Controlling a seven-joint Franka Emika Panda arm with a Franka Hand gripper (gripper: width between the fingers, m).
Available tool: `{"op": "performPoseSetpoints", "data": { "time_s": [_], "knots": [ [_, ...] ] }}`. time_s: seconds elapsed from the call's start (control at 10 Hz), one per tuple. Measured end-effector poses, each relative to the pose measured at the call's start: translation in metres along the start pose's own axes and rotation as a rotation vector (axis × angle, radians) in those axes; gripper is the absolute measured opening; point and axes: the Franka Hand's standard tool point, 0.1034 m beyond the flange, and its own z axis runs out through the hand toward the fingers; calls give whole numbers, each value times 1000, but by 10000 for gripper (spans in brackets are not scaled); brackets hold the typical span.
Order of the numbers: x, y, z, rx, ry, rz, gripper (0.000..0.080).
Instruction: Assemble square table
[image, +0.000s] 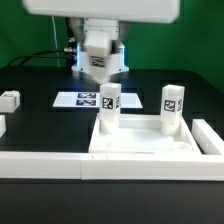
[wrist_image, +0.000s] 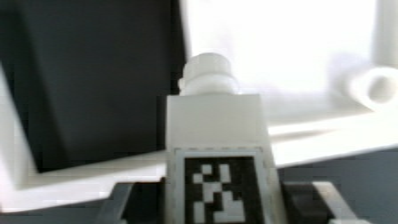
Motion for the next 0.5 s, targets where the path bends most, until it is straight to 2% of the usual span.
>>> {"op": "performPoseSetpoints", "data": {
  "time_s": [0.2,0.5],
  "knots": [
    [6,-3,1,30,136,-16,290],
    [11,-17,3,77,337,-35,290]
  ]
}}
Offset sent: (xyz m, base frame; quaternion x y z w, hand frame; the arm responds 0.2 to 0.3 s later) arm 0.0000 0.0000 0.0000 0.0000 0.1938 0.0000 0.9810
